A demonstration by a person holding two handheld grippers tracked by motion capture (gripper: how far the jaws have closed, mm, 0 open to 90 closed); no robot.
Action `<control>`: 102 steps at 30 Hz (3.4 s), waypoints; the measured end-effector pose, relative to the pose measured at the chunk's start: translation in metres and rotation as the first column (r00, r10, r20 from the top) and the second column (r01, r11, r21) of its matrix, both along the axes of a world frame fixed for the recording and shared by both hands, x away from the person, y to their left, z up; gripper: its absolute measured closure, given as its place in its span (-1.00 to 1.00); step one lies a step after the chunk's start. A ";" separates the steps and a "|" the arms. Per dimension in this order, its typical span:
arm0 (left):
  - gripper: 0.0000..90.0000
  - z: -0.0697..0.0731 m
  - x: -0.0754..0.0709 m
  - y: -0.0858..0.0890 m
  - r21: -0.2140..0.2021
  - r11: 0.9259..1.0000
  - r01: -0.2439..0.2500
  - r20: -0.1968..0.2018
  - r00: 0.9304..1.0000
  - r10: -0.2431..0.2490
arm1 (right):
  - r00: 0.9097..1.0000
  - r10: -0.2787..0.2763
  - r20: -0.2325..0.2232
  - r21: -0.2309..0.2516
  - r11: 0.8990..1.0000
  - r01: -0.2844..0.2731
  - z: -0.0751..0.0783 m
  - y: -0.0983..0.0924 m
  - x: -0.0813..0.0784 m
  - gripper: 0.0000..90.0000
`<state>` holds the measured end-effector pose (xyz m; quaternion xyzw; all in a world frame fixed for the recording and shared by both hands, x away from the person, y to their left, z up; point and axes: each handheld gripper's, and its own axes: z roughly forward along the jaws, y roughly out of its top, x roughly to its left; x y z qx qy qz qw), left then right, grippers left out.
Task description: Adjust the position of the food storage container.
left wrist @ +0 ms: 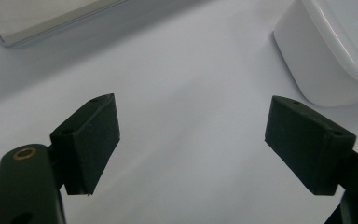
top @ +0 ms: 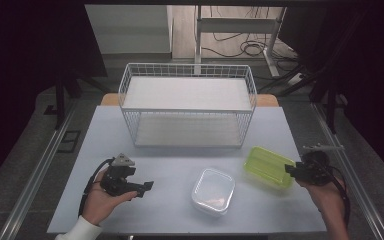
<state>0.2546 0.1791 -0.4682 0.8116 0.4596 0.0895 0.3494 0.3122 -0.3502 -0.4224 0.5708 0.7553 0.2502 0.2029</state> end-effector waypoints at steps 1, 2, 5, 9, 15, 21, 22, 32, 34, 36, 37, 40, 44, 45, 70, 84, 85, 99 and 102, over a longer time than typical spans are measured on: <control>-0.62 0.000 0.000 0.000 0.000 1.000 0.000 0.000 1.000 0.000 | 1.000 0.000 0.000 0.000 1.000 0.000 0.000 0.000 0.000 0.40; -0.62 -0.001 0.000 0.001 0.003 1.000 -0.002 -0.001 1.000 0.002 | 0.999 -0.032 -0.008 -0.020 0.999 0.032 -0.003 -0.008 0.004 0.57; -0.62 -0.002 0.001 0.002 0.005 1.000 -0.004 -0.005 1.000 0.004 | 0.997 -0.069 -0.029 -0.024 0.997 0.069 -0.008 -0.019 0.006 0.82; -0.62 -0.003 0.001 0.002 0.006 1.000 -0.004 -0.005 1.000 0.004 | 0.993 -0.103 -0.053 -0.041 0.994 0.101 -0.014 -0.029 0.008 0.97; -0.62 -0.005 0.003 0.000 0.014 1.000 0.000 -0.011 1.000 0.000 | 0.987 -0.111 -0.117 -0.068 0.992 0.103 -0.027 -0.032 0.022 0.99; -0.63 -0.006 0.003 0.001 0.017 1.000 -0.005 -0.016 1.000 0.005 | 0.984 -0.106 -0.146 -0.099 0.991 0.092 -0.031 -0.023 0.030 0.99; -0.63 -0.006 0.003 0.002 0.018 1.000 -0.005 -0.015 1.000 0.006 | 0.984 -0.106 -0.146 -0.099 0.991 0.092 -0.031 -0.023 0.030 0.99; -0.63 -0.006 0.003 0.004 0.018 1.000 -0.009 -0.012 1.000 0.009 | 0.981 -0.112 -0.161 -0.139 0.986 0.089 -0.030 -0.021 0.032 0.99; -0.63 -0.006 0.003 0.004 0.019 1.000 -0.010 -0.012 1.000 0.010 | 0.980 -0.113 -0.166 -0.138 0.986 0.091 -0.032 -0.021 0.032 0.99; -0.63 -0.006 0.003 0.004 0.022 1.000 -0.009 -0.014 1.000 0.009 | 0.979 -0.112 -0.170 -0.141 0.986 0.088 -0.033 -0.022 0.033 0.99; -0.63 -0.007 0.003 0.003 0.025 1.000 -0.006 -0.014 1.000 0.006 | 0.979 -0.116 -0.170 -0.141 0.986 0.093 -0.034 -0.022 0.035 0.99; -0.63 -0.007 0.003 0.003 0.025 1.000 -0.006 -0.015 1.000 0.006 | 0.979 -0.116 -0.168 -0.143 0.985 0.093 -0.034 -0.021 0.036 0.99; -0.63 -0.009 0.003 0.002 0.029 1.000 -0.006 -0.017 1.000 0.006 | 0.980 -0.110 -0.165 -0.135 0.987 0.088 -0.035 -0.019 0.040 0.99; -0.63 -0.009 0.003 0.002 0.029 1.000 -0.005 -0.018 1.000 0.006 | 0.981 -0.108 -0.163 -0.132 0.987 0.087 -0.035 -0.017 0.042 0.99; -0.64 -0.009 0.003 -0.002 0.041 0.999 0.023 -0.016 1.000 -0.023 | 0.983 -0.015 -0.183 -0.087 0.996 -0.001 -0.037 0.014 0.027 0.99; -0.64 -0.011 0.003 -0.002 0.044 0.999 0.018 -0.024 1.000 -0.016 | 0.981 0.041 -0.191 -0.063 0.997 -0.054 -0.041 0.054 0.032 0.99; -0.64 -0.012 0.003 -0.002 0.046 0.999 0.018 -0.025 1.000 -0.017 | 0.981 0.047 -0.188 -0.063 0.996 -0.060 -0.041 0.060 0.034 0.99; -0.64 -0.012 0.004 0.000 0.048 0.999 0.014 -0.026 1.000 -0.013 | 0.984 0.094 -0.153 -0.049 0.994 -0.102 -0.045 0.085 0.052 0.99; -0.64 -0.012 0.004 0.000 0.047 0.999 0.012 -0.026 1.000 -0.011 | 0.984 0.098 -0.146 -0.049 0.993 -0.106 -0.045 0.089 0.055 0.99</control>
